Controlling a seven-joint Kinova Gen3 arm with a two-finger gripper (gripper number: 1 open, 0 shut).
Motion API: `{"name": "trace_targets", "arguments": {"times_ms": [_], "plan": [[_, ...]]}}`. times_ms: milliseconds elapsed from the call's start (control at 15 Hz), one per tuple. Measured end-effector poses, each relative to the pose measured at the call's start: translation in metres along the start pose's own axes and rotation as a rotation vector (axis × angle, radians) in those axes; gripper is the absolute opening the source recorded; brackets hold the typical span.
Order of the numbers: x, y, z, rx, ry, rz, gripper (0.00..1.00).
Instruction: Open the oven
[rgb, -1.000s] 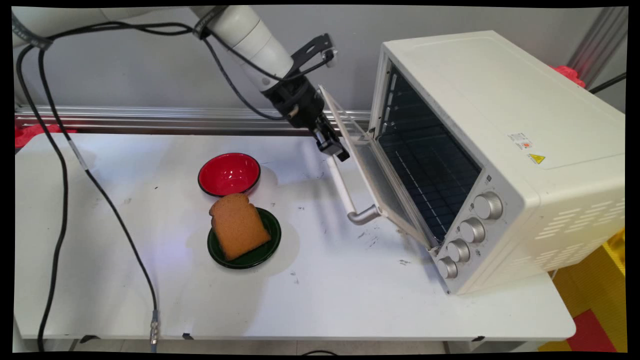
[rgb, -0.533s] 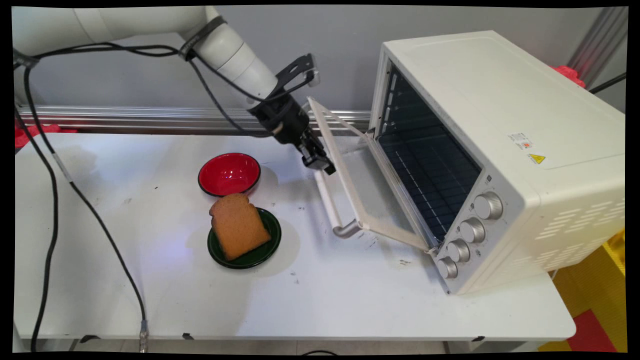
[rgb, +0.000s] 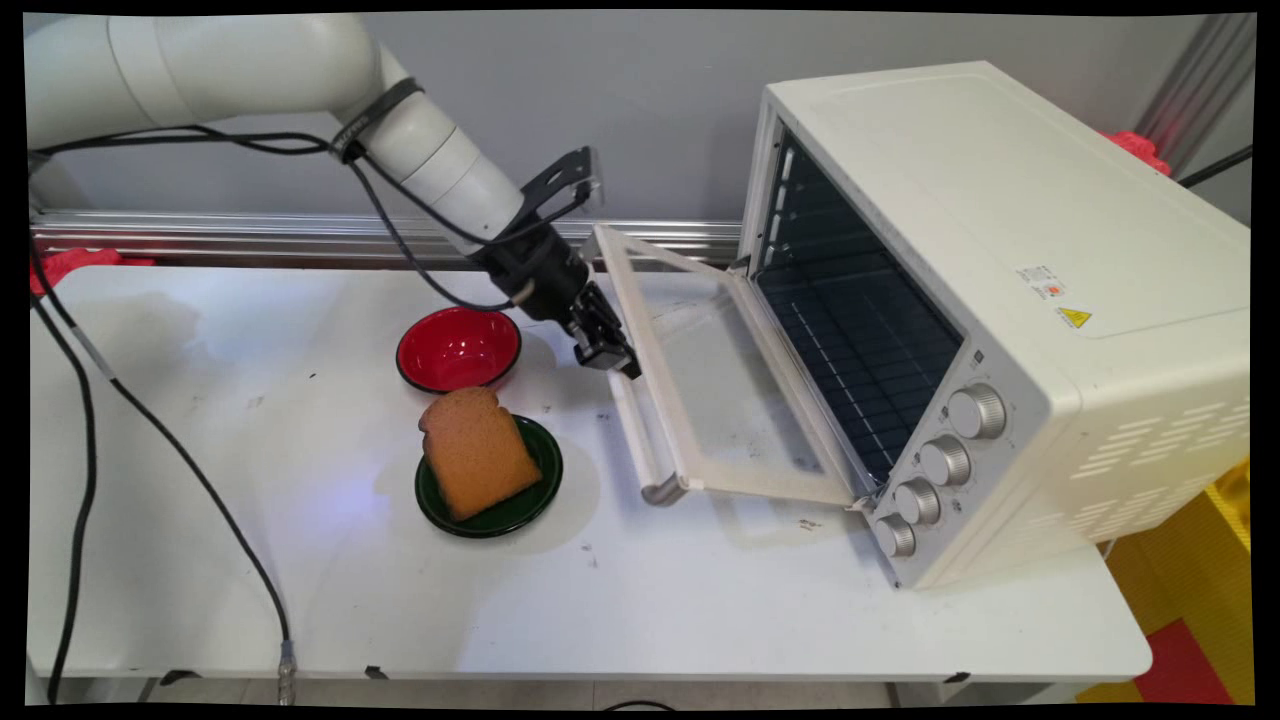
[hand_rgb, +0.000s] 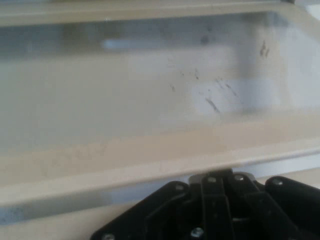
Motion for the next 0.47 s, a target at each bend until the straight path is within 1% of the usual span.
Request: {"name": "trace_targets", "arguments": {"times_ms": [467], "plan": [[-0.032, 0.005, -0.002, -0.011, -0.013, -0.014, 0.00]]}}
